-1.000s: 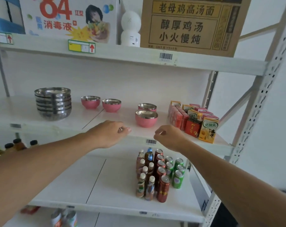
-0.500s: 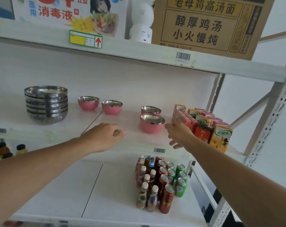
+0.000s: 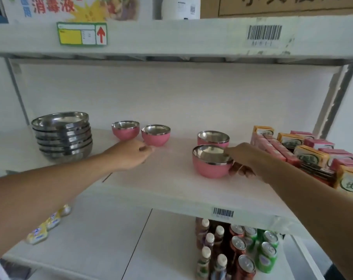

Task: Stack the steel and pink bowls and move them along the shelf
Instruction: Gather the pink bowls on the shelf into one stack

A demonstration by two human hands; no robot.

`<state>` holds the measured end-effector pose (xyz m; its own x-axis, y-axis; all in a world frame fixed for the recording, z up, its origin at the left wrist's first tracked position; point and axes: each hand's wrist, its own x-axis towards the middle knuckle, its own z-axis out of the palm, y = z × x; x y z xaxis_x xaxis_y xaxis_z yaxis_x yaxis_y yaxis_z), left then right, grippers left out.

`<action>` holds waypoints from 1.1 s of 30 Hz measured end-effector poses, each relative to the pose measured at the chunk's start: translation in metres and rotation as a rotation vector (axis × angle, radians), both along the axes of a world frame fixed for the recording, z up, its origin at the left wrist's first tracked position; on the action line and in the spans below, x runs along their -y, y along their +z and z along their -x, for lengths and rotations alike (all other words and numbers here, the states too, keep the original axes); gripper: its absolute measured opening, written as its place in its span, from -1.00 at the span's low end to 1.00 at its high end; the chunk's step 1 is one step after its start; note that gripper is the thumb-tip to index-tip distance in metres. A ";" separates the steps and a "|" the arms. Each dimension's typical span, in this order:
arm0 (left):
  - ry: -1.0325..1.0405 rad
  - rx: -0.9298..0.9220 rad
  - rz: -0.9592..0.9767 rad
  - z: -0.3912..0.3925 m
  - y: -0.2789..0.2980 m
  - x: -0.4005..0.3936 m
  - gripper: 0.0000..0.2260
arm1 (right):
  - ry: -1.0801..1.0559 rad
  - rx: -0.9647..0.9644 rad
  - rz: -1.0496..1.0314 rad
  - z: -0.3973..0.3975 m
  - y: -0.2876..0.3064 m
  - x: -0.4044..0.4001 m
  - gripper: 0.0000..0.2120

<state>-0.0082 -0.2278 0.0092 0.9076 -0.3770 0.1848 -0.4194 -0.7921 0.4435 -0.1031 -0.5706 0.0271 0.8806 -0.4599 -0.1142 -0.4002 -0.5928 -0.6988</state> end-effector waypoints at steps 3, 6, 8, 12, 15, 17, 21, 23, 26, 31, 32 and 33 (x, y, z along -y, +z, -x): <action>0.063 -0.008 -0.009 -0.028 -0.006 -0.001 -0.44 | 0.053 -0.008 0.002 -0.007 -0.004 0.010 -0.64; 0.097 0.010 0.015 -0.053 -0.009 0.000 -0.38 | 0.092 -0.080 0.010 -0.012 -0.007 0.013 -0.57; 0.107 0.032 0.048 -0.067 -0.009 0.004 -0.36 | 0.086 -0.124 0.032 -0.015 -0.006 0.013 -0.52; 0.114 0.078 0.115 -0.088 -0.001 0.015 -0.43 | 0.022 -0.073 0.019 -0.009 0.005 0.016 -0.59; 0.139 0.131 0.086 -0.097 0.009 0.029 -0.41 | -0.065 -0.015 -0.008 -0.008 0.027 0.025 -0.60; 0.159 0.167 0.073 -0.105 0.015 0.040 -0.40 | -0.103 0.028 -0.049 -0.009 0.041 0.031 -0.63; 0.275 0.234 0.065 -0.115 0.039 0.045 -0.41 | -0.146 0.148 -0.132 -0.011 0.055 0.044 -0.65; 0.379 0.189 0.017 -0.121 0.047 0.037 -0.42 | -0.164 0.168 -0.150 -0.012 0.058 0.048 -0.65; 0.395 -0.046 -0.056 -0.136 0.031 0.030 -0.36 | -0.165 0.194 -0.167 -0.015 0.062 0.048 -0.66; 0.356 -0.399 0.344 -0.160 -0.007 0.039 -0.54 | -0.172 0.187 -0.171 -0.014 0.065 0.042 -0.68; 0.350 -0.424 0.398 -0.165 -0.010 0.040 -0.60 | -0.176 0.185 -0.176 -0.013 0.066 0.040 -0.68; 0.341 -0.453 0.424 -0.169 -0.010 0.041 -0.64 | -0.181 0.186 -0.179 -0.013 0.067 0.039 -0.68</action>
<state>0.1612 -0.2686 -0.0012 0.9846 -0.0376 -0.1710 0.1199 -0.5669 0.8150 -0.0905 -0.6100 0.0938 0.7997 -0.5981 -0.0524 -0.3438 -0.3846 -0.8567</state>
